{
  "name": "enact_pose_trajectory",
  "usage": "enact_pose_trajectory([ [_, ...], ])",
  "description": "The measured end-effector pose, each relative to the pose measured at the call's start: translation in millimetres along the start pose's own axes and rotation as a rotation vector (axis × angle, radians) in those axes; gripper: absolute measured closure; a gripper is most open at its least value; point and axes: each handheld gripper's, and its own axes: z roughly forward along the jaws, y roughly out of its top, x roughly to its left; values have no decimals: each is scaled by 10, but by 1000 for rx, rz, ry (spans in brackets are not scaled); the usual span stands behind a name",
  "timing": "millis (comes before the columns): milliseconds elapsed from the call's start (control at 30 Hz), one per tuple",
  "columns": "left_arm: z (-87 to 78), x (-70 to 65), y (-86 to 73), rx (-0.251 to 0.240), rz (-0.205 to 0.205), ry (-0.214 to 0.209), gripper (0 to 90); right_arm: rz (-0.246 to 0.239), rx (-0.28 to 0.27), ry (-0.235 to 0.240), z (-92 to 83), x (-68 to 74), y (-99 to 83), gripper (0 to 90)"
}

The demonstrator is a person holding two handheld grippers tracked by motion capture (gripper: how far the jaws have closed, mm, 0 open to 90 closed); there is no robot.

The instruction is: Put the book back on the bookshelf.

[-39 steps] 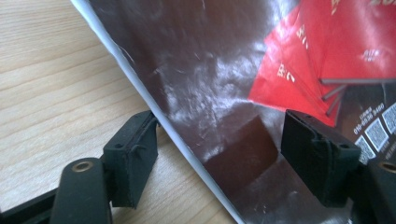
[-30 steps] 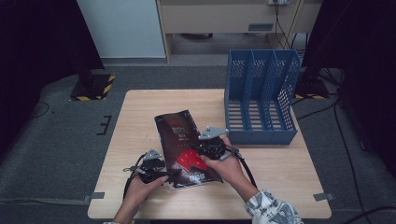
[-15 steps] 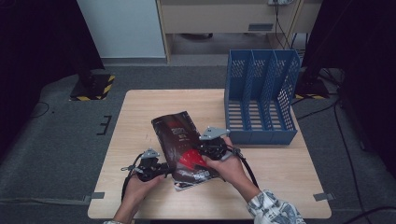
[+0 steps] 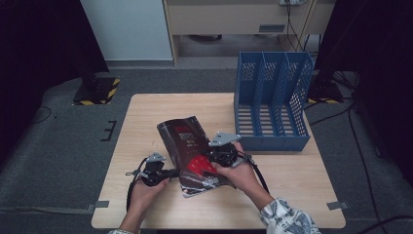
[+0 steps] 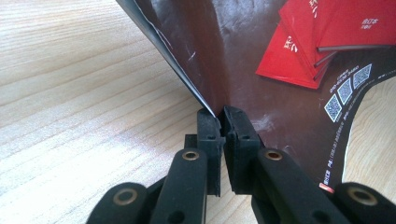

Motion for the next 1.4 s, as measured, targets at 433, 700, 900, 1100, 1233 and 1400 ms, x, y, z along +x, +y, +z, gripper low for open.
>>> enact_pose_trajectory([
  [433, -27, -26, 18, -6, 22, -1, 865, 3, 20, 31, -47, -11, 44, 826],
  [700, -45, -56, 39, -10, 46, 10, 867, 3, 15, 43, -80, -49, 72, 806],
  [900, -64, -84, 53, -15, 71, 20, 868, -12, -3, 45, -120, -46, 177, 785],
  [1100, -72, -92, 61, -17, 77, 20, 869, -27, 0, 43, -133, -52, 258, 788],
  [1233, -75, -95, 64, -17, 81, 20, 869, -31, 7, 44, -134, -53, 294, 794],
  [1400, -85, -106, 70, -19, 87, 25, 870, -27, 4, 49, -144, -52, 328, 784],
])
